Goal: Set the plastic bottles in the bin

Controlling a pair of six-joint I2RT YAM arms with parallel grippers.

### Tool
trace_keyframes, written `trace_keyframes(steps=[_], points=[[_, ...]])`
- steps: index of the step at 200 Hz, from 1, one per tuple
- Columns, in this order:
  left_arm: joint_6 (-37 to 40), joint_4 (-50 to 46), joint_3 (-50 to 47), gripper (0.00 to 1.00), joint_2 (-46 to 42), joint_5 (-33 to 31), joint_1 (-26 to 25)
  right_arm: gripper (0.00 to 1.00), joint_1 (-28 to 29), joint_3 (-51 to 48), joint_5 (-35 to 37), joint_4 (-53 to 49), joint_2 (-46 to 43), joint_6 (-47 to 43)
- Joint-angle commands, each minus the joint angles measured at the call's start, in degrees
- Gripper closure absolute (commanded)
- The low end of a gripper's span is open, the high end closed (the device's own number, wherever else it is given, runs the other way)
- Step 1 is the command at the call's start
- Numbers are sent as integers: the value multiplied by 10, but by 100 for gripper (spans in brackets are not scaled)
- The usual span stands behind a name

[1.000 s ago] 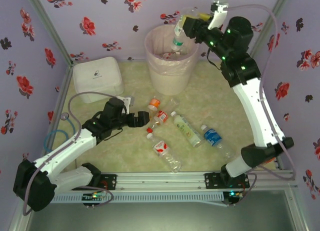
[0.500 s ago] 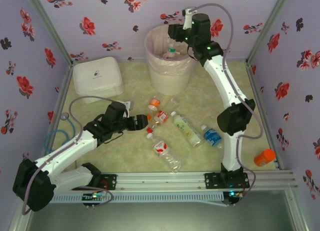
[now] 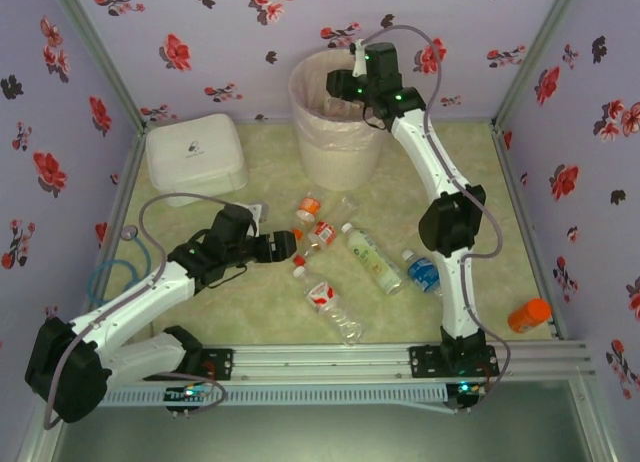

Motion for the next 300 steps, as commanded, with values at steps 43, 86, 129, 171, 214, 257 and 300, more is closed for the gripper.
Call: trace_keyframes(steps=[43,86,129,171,214,257,300], points=[[0,-1,0,3,11,-13,-4,36,1,44,8,-62,25,-5],[7,-4,10,0,22,-15,-4,16,0,89,14,-90,-15,-27],[35,-15,42,0,55,-30,-4,12,-6,82,28,-124,-98,-50],[79,-19,108,13,138,-43,10,11,-14,-106,33,-120,-266,-69],[142,-32,191,26,254,-24,32,11,-39,-387,27,-87,-496,-38],[174,-27,246,25,354,-1,52,13,-59,-538,11,-129,-653,-4],[175,-24,272,12,419,13,54,13,-64,-645,36,-151,-762,24]])
